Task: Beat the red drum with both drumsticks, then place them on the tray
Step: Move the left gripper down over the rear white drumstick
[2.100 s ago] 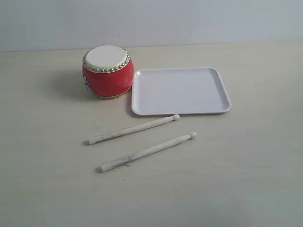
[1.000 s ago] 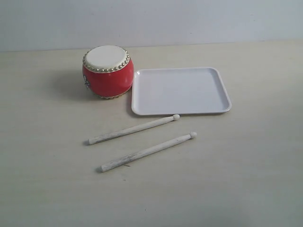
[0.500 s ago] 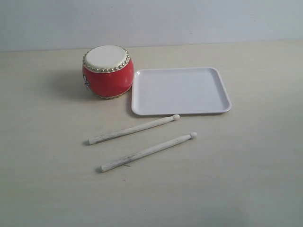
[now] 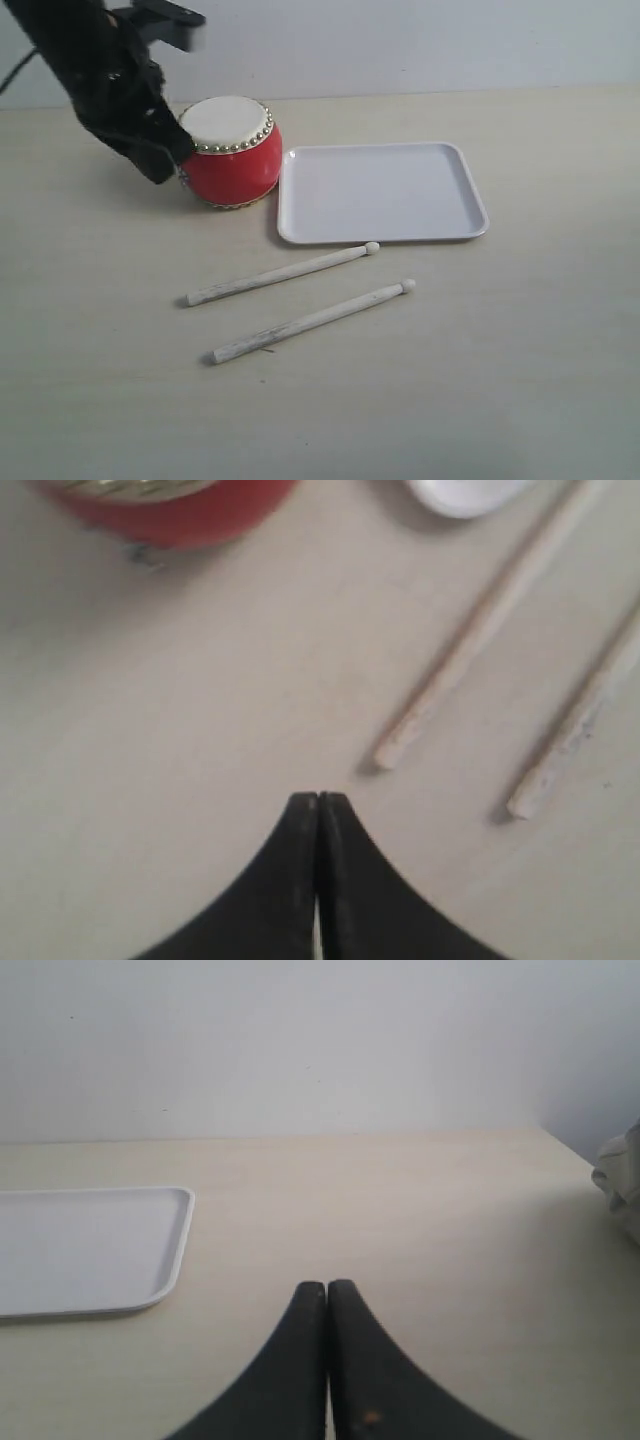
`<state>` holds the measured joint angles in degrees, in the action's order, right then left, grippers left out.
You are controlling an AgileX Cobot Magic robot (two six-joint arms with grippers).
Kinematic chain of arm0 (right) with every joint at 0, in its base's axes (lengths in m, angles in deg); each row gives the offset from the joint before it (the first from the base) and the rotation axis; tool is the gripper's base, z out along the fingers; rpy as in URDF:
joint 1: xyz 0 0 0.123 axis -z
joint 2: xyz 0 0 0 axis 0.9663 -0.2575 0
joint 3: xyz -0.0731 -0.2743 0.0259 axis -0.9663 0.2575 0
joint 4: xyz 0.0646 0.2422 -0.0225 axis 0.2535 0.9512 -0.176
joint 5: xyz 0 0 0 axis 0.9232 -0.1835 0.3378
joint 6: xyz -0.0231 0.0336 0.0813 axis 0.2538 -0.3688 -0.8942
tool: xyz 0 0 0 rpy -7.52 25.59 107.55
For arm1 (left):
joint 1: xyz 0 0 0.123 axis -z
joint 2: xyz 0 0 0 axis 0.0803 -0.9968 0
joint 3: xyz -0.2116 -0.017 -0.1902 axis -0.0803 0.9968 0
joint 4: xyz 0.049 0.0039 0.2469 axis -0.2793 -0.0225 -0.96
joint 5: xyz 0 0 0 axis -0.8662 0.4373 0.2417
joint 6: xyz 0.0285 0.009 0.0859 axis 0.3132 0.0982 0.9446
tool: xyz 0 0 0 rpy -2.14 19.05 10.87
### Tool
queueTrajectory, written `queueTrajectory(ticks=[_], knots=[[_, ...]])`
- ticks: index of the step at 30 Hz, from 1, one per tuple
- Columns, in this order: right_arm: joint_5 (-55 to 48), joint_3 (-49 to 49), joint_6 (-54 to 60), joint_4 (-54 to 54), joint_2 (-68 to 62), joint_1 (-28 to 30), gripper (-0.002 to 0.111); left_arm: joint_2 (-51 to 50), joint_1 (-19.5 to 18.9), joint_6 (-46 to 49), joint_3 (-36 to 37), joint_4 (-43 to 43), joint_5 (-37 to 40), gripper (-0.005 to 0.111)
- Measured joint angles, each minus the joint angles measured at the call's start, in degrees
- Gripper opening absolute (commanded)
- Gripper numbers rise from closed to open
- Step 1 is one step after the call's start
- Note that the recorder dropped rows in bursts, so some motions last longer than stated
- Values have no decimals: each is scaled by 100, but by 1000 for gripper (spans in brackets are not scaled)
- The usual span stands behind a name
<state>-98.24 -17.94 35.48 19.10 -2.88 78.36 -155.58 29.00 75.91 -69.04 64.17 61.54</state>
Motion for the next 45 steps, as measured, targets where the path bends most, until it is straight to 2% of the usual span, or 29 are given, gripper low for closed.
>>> queueTrajectory(ticks=[2,4,5,7,8,18,31,38,45], knots=[[0,0,0,0,0,0,0,-368,269,459,-333,28,216,5],[0,0,0,0,0,0,0,-802,498,903,-721,28,272,23],[0,0,0,0,0,0,0,-927,561,981,-815,28,272,37],[0,0,0,0,0,0,0,-1220,681,1119,-948,28,299,52],[0,0,0,0,0,0,0,-1342,694,1169,-962,28,313,54],[0,0,0,0,0,0,0,-1789,704,1361,-788,274,311,54],[0,0,0,0,0,0,0,-1789,704,2087,218,305,-614,54],[0,0,0,0,0,0,0,-1789,704,2206,254,305,-949,54],[0,0,0,0,0,0,0,-1789,704,2229,254,305,-972,54]])
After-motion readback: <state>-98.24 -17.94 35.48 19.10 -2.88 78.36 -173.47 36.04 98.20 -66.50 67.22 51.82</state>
